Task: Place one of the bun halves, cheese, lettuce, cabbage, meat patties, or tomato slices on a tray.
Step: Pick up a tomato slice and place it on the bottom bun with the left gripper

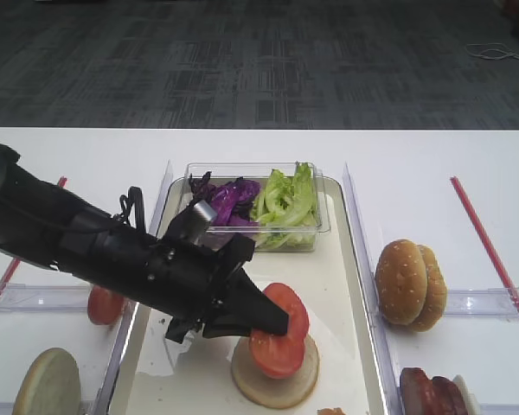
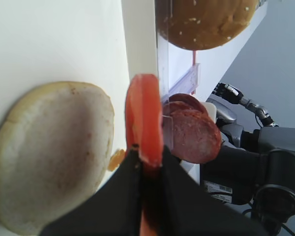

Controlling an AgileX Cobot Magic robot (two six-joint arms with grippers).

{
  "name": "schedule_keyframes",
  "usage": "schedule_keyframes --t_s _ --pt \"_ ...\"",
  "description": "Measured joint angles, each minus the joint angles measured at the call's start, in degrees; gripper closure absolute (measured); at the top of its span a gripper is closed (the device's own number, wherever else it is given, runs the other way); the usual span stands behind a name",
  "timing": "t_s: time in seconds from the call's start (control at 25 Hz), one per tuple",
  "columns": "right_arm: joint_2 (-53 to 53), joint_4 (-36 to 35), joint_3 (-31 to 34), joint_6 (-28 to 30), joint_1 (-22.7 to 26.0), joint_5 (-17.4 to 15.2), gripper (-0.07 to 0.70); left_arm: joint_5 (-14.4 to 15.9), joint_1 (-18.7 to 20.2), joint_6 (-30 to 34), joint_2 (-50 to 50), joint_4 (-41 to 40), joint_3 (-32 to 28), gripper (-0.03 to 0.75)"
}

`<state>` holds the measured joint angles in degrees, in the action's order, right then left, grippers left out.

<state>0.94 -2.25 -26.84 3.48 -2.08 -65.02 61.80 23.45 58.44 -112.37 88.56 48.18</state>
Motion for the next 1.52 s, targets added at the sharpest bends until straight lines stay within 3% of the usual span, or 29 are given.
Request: schedule_keyframes --t_s 1.52 --pt "0.0 0.0 0.0 0.0 0.0 0.0 0.43 -0.1 1.06 -4.8 -2.9 -5.31 2.64 0.69"
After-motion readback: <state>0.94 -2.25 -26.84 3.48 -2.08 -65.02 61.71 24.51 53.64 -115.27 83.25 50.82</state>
